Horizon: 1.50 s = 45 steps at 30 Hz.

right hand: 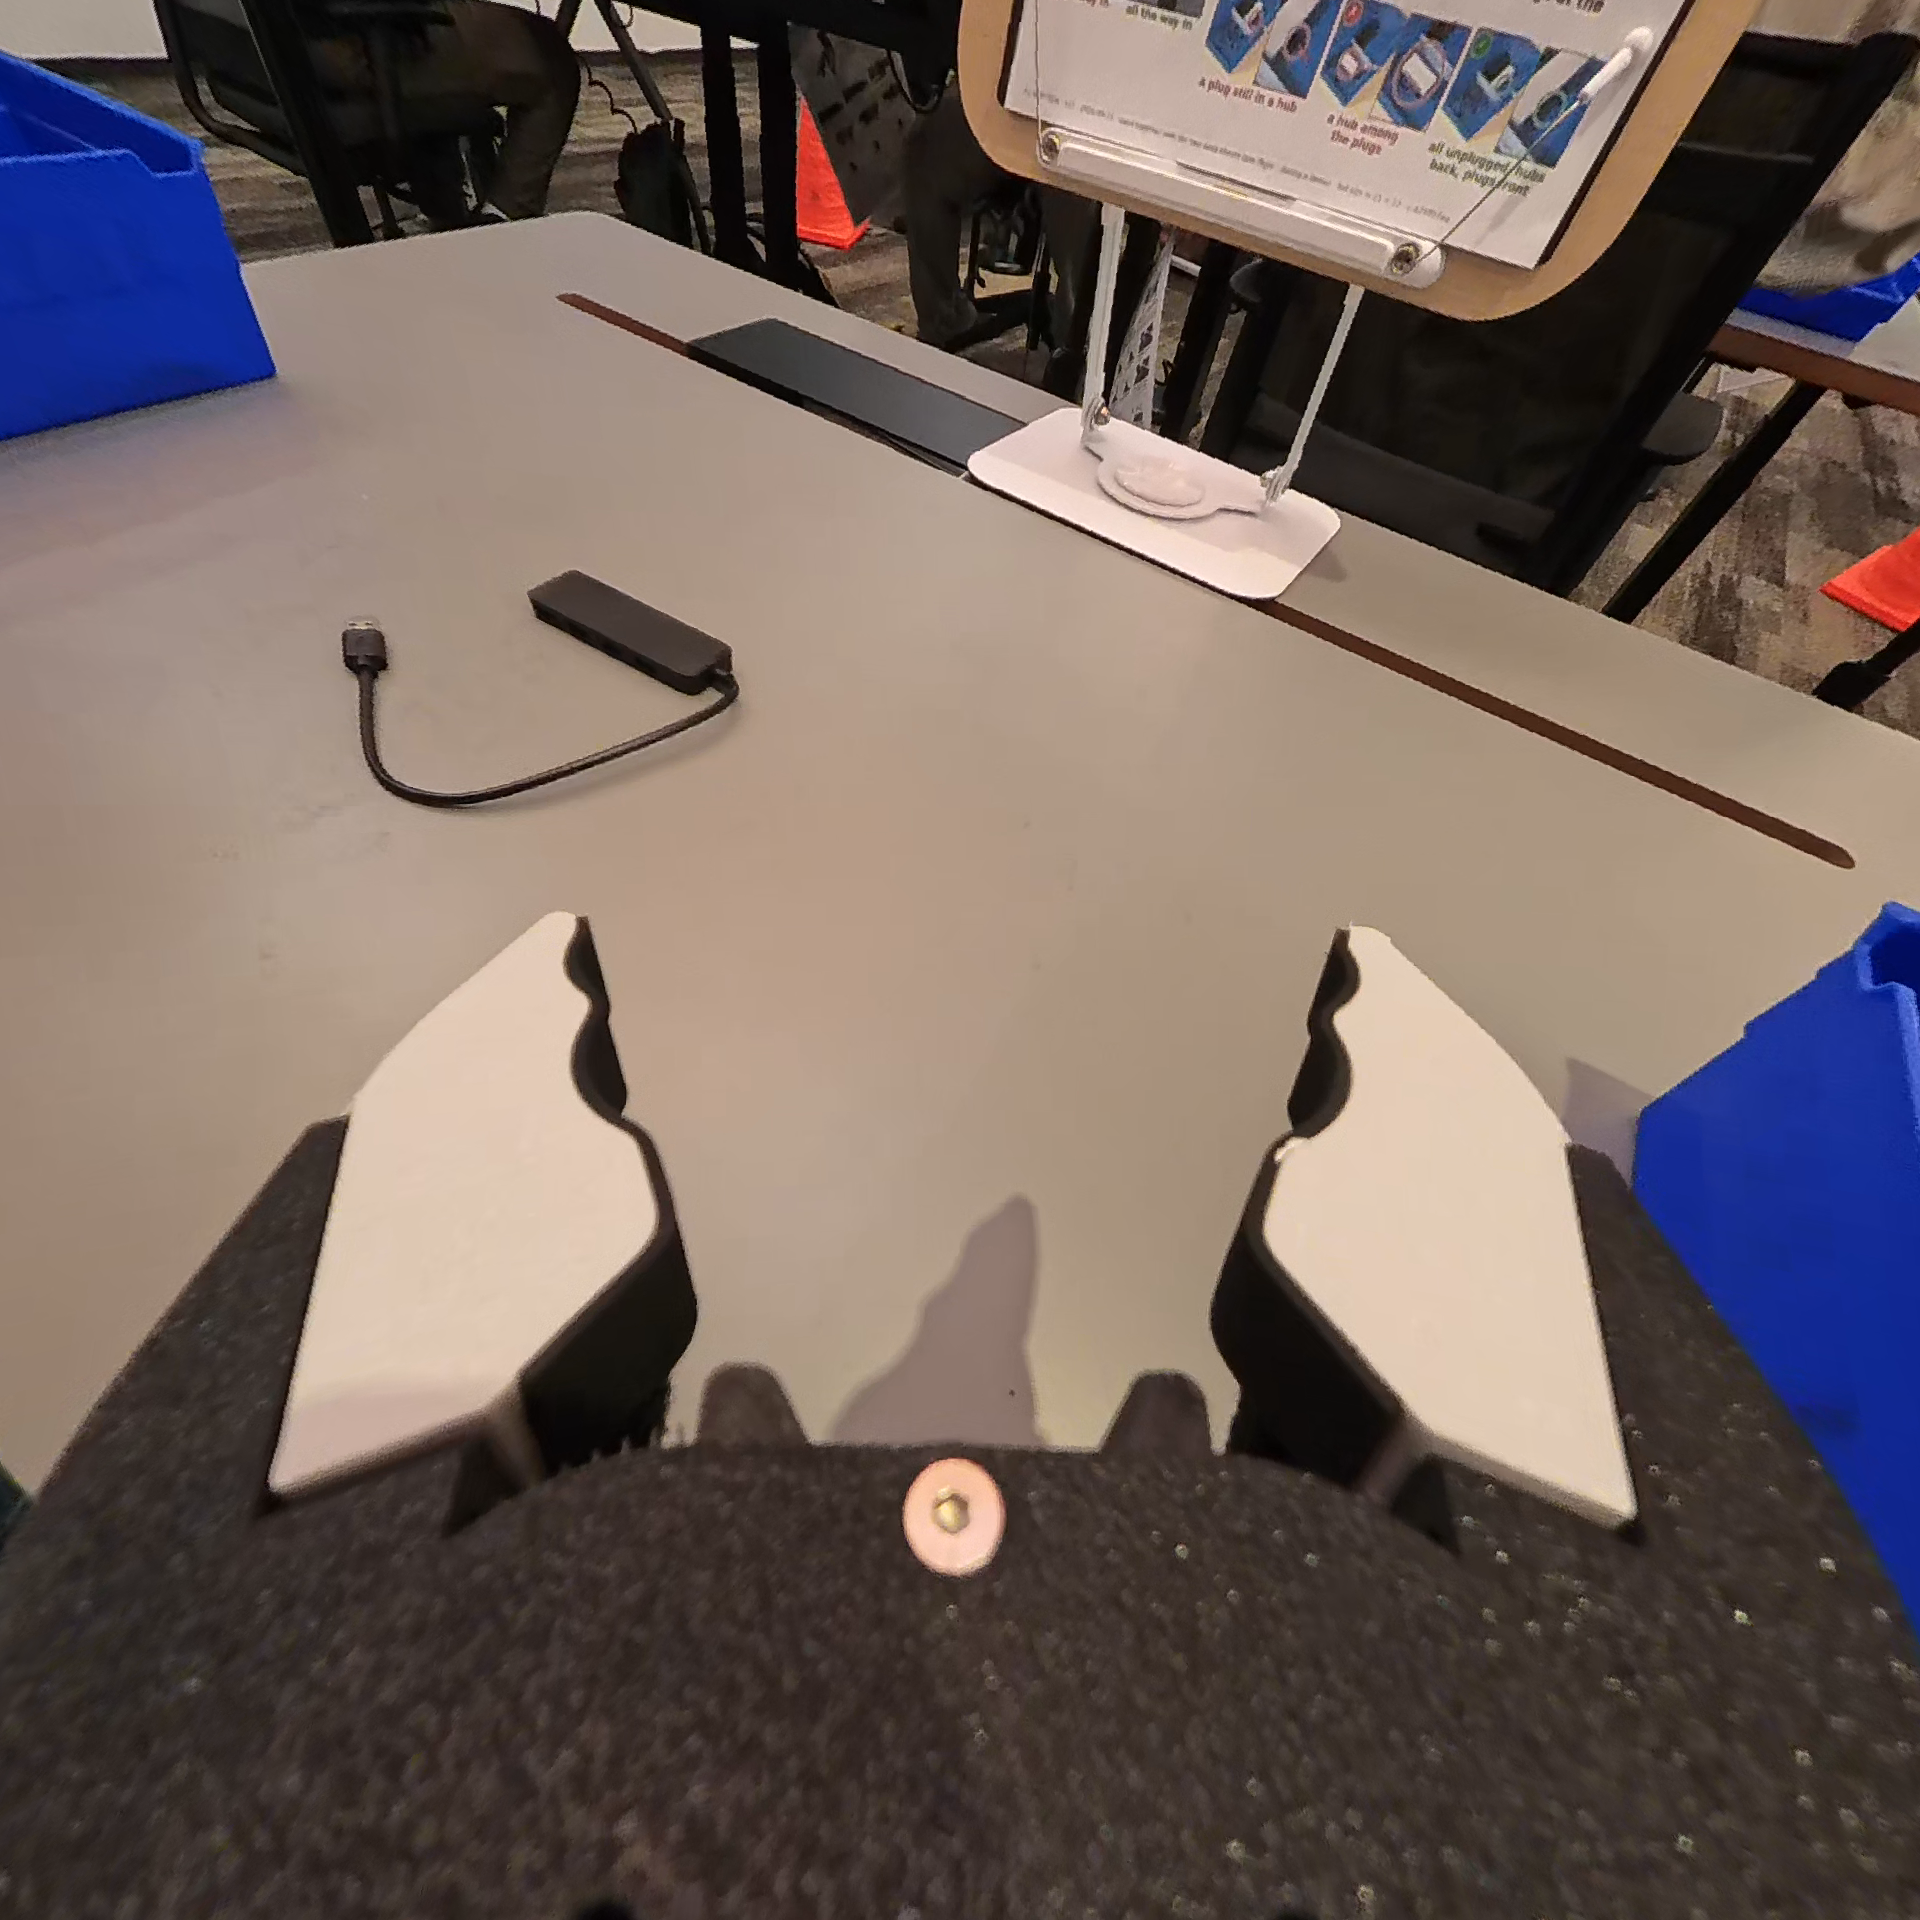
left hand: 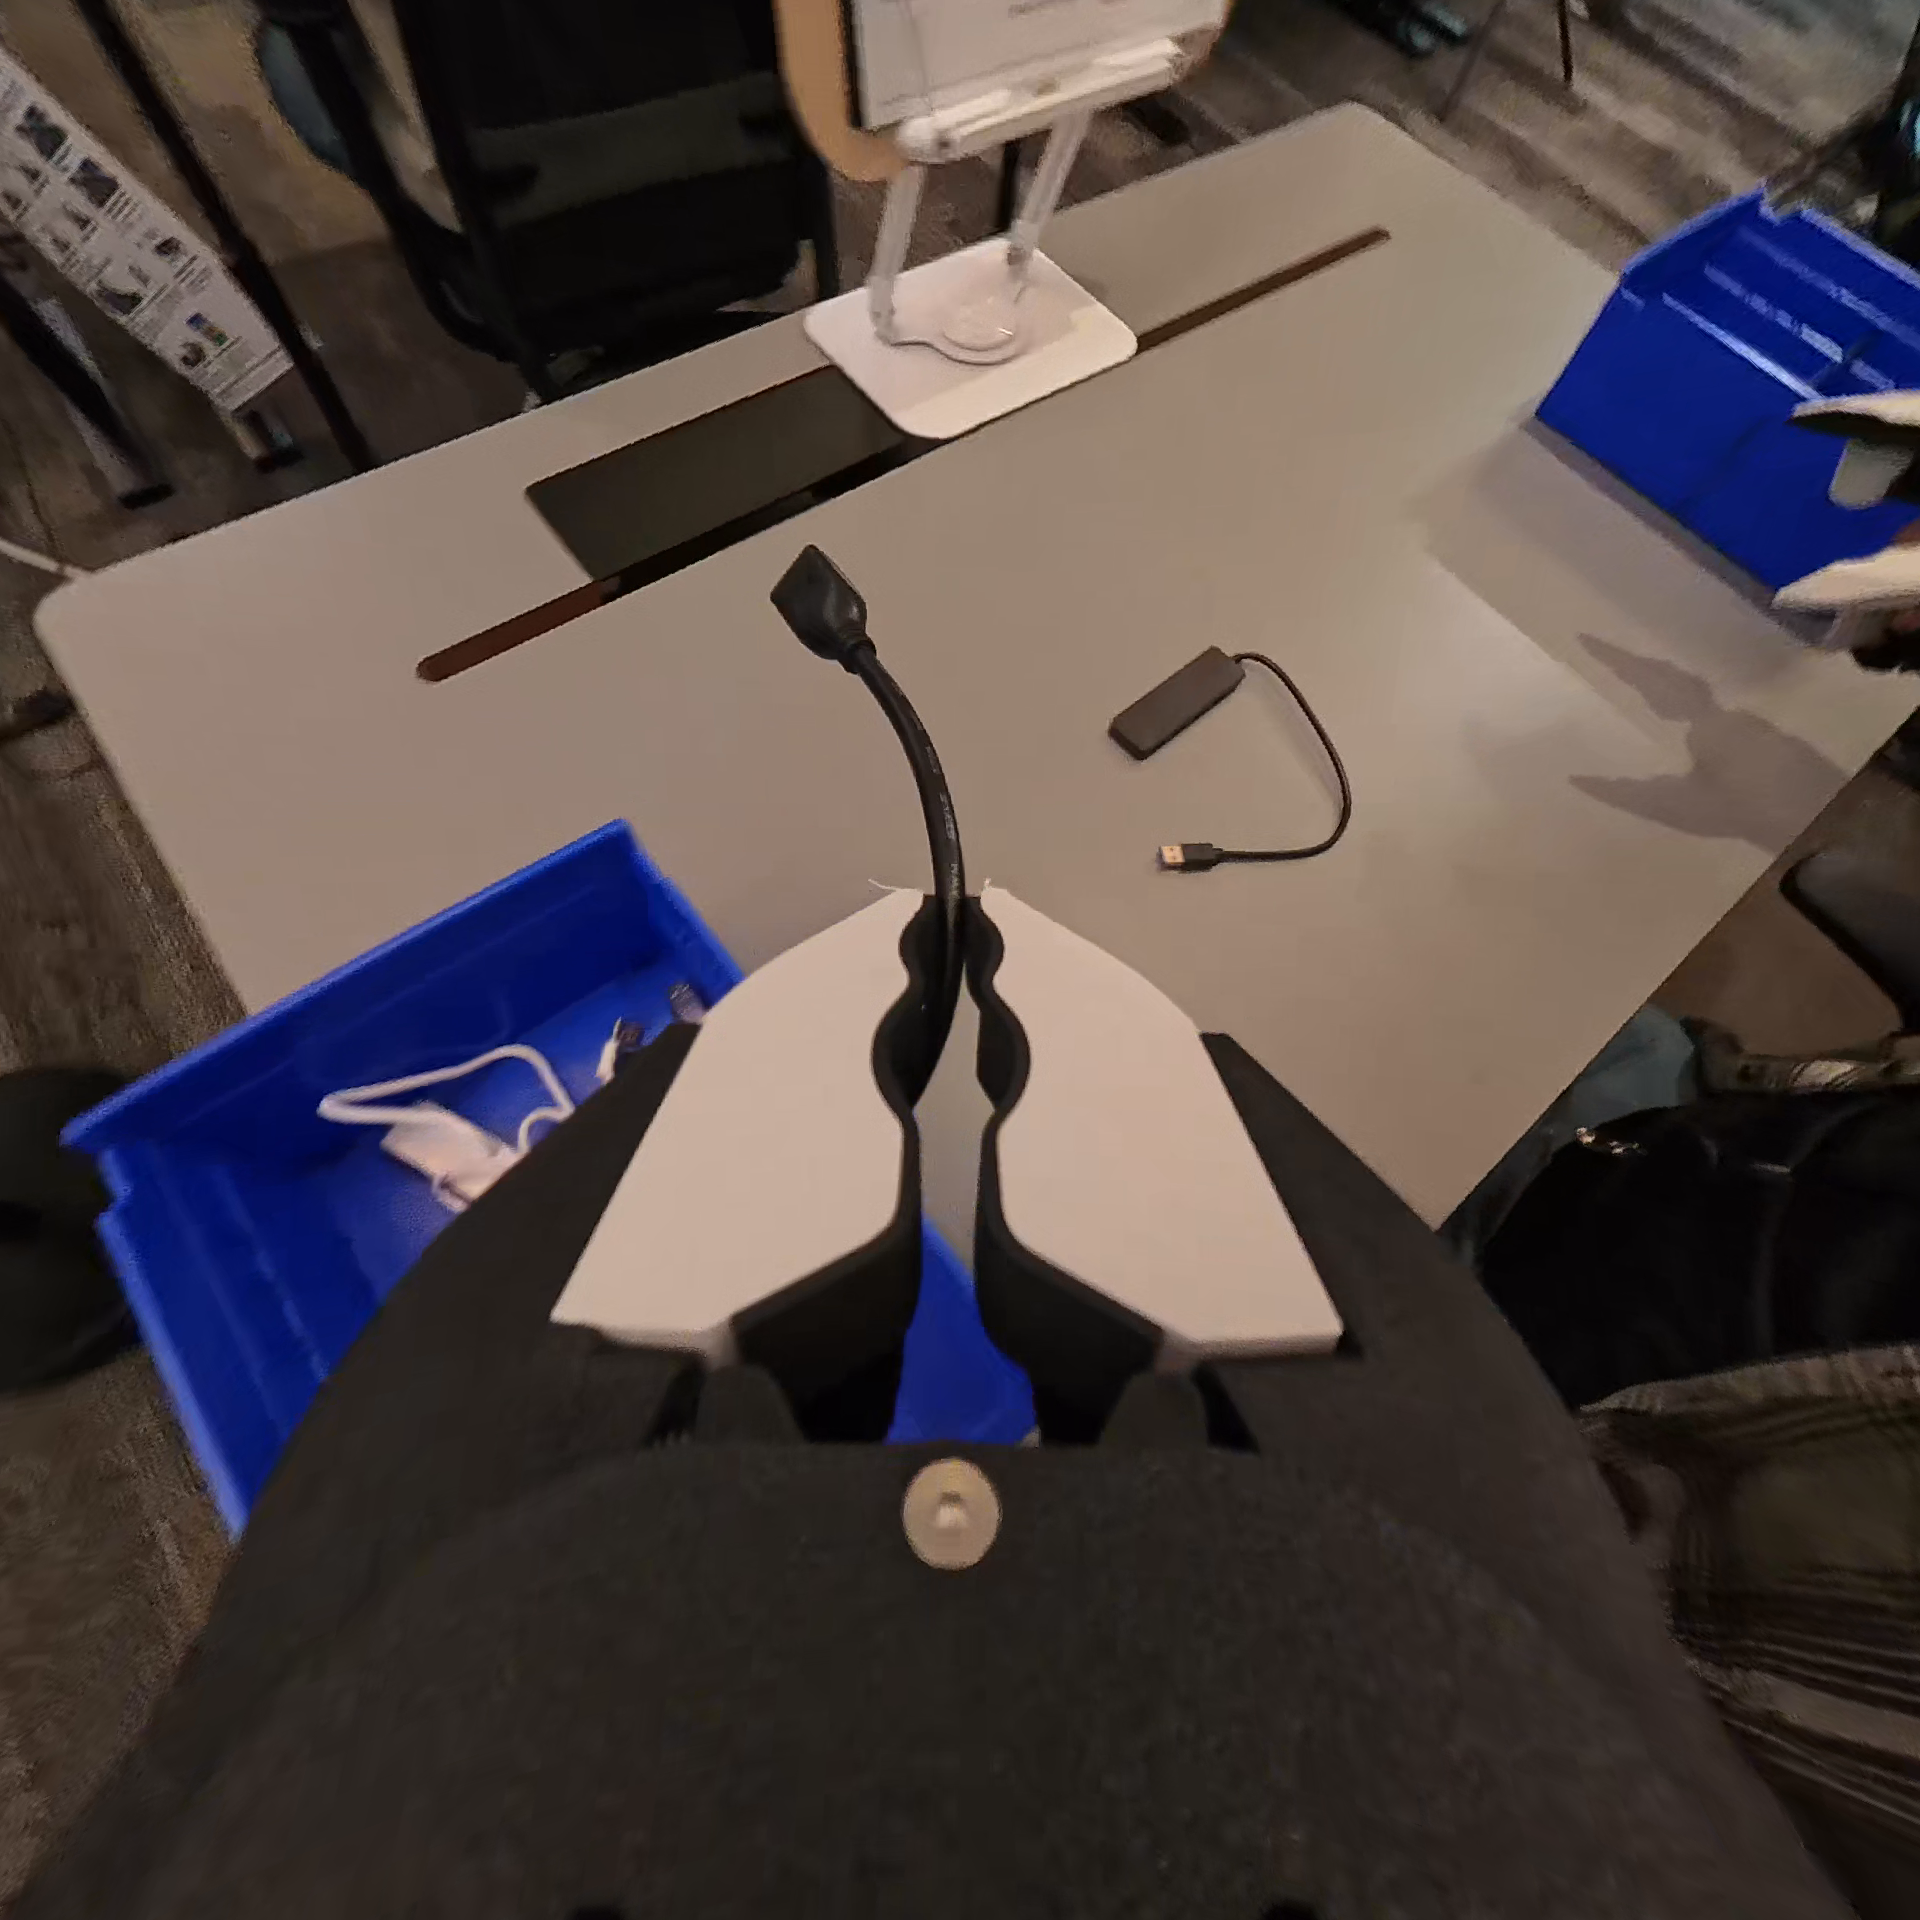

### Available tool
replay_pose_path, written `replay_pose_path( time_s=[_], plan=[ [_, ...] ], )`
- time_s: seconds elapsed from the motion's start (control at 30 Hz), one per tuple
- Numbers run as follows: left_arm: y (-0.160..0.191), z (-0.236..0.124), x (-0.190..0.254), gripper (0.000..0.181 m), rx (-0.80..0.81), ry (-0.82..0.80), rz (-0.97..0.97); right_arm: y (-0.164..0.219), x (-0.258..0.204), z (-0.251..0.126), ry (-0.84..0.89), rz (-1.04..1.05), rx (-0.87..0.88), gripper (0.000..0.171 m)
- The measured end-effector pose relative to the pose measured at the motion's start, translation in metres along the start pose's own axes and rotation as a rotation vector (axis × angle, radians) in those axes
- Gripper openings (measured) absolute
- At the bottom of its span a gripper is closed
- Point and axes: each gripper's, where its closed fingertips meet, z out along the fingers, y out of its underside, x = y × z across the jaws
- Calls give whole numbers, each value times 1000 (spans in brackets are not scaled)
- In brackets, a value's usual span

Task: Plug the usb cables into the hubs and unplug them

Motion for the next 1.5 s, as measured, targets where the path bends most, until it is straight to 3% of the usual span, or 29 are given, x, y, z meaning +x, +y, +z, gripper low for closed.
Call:
replay_pose_path(
  time_s=[0.23,0.5,1.07,1.5],
  plan=[
    [2,78,75,4,-99,74,239,3,2,-13,19,1,-6,126],
    [54,148,114,3,-190,74,367,11,10,-30,50,10,-16,126],
    [142,197,124,4,-334,125,359,15,10,-28,45,10,-32,126],
    [142,210,122,4,-280,131,306,16,7,-26,39,5,-43,126]
  ],
)
